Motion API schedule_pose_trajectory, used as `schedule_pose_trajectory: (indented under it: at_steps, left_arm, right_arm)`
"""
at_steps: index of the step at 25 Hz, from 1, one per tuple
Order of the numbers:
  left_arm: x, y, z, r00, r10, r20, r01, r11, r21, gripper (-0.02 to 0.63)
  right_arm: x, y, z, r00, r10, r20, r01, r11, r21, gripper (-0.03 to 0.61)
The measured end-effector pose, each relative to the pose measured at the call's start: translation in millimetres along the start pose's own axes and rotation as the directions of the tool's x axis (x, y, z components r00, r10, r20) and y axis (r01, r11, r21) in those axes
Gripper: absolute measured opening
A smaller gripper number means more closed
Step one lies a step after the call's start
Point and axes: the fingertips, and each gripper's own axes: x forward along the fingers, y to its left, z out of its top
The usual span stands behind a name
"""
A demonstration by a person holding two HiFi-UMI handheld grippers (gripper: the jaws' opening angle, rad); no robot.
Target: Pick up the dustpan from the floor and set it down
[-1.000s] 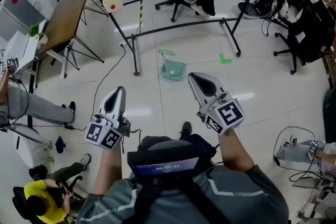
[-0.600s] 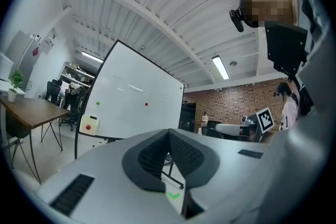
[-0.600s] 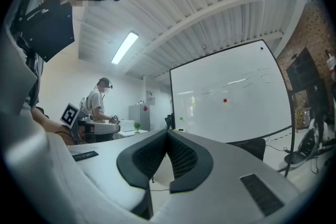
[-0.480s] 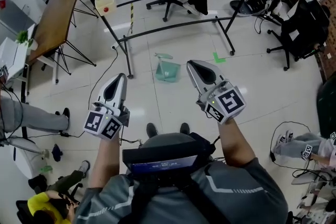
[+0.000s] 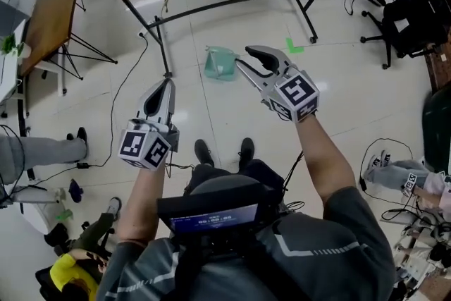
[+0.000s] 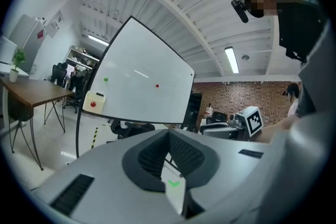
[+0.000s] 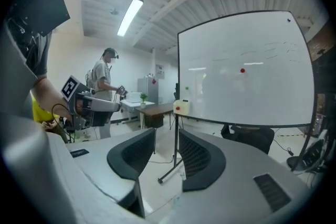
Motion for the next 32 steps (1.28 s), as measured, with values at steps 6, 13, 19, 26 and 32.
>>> schedule_pose_trajectory:
  at_steps: [6,13,19,26,32]
  left_arm:
    - [49.7,54.4,-88.5,0.996,-0.019,-0.086,0.019,1.0,0.0,0.029]
    - [107.9,119.4,-173.1,0.988,0.023,-0.152,-0.03,0.999,-0.045,0.029]
    - [125.5,149.8,-226.7,0.983,0.024,-0.184,-0.037,0.997,-0.066,0.029]
    - [139.7,185.1,-278.0,0.962,0.025,-0.272,-0.035,0.999,-0.034,0.029]
    - [141.3,198.8,-286.1,0.96,0.039,-0.276,-0.056,0.997,-0.053,0.029]
  right_arm:
    - [81.1,-27.1,-103.0,0.985,0.05,-0.166,-0.055,0.998,-0.029,0.21]
    - [172.2,-60.9,-223.0,0.93,0.132,-0.343,-0.15,0.988,-0.024,0.245]
    - [227.8,-83.5,-296.2,0.888,0.137,-0.44,-0.191,0.978,-0.081,0.262]
    - [274.0,-97.9,-356.4,0.849,0.139,-0.509,-0.211,0.974,-0.085,0.29]
    - [299.7,-105.5,-384.3,0.815,0.149,-0.56,-0.251,0.962,-0.109,0.29]
